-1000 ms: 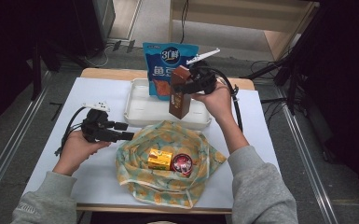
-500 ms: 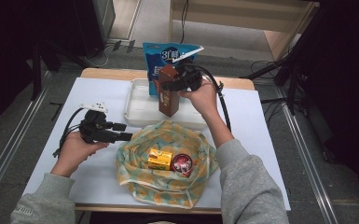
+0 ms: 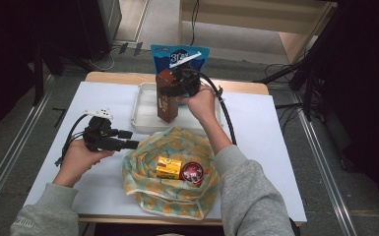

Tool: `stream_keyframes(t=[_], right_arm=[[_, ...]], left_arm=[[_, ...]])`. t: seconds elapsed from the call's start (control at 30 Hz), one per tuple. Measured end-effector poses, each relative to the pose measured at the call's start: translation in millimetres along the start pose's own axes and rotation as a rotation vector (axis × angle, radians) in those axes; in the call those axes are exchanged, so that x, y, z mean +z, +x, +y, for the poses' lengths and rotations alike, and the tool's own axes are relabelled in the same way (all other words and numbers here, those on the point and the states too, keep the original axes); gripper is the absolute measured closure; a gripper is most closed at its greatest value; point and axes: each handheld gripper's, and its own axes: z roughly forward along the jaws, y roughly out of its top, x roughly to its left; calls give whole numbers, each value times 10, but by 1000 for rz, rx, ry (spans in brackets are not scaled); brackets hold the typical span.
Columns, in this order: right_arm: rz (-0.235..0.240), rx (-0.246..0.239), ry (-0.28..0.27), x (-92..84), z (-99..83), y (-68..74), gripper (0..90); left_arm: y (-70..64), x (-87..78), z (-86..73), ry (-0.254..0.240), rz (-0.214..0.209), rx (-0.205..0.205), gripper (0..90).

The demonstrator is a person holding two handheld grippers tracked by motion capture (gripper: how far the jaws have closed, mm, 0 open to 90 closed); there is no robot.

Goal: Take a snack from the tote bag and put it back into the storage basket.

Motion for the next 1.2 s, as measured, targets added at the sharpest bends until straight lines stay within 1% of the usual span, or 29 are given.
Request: stream_keyframes(t=[0.07,0.1,0.27,0.4,0.53,0.73,0.9,1.2], right_arm=[[-8,-27,2,41,-24,0,439],[-5,-30,2,60,-38,-10,438],[2,-30,10,114,-100,-20,438],[7,-29,-7,108,-132,-34,439],[11,-21,-5,82,-164,-59,440],[15,-15,-20,26,-242,-108,441],[17,-22,-22,-30,-298,-125,439],[37,-42,-61,-114,-422,-159,433]], left_arm=[[-1,1,-1,1,-1,-2,393],[-1,1,0,1,-1,-3,393],[1,9,-2,0,-3,-3,393],[2,18,-3,3,-3,-1,393],[1,18,-3,6,-2,5,393],[0,21,-1,8,1,5,393],[0,19,-2,8,-1,6,393],[2,29,-6,9,-1,1,394]])
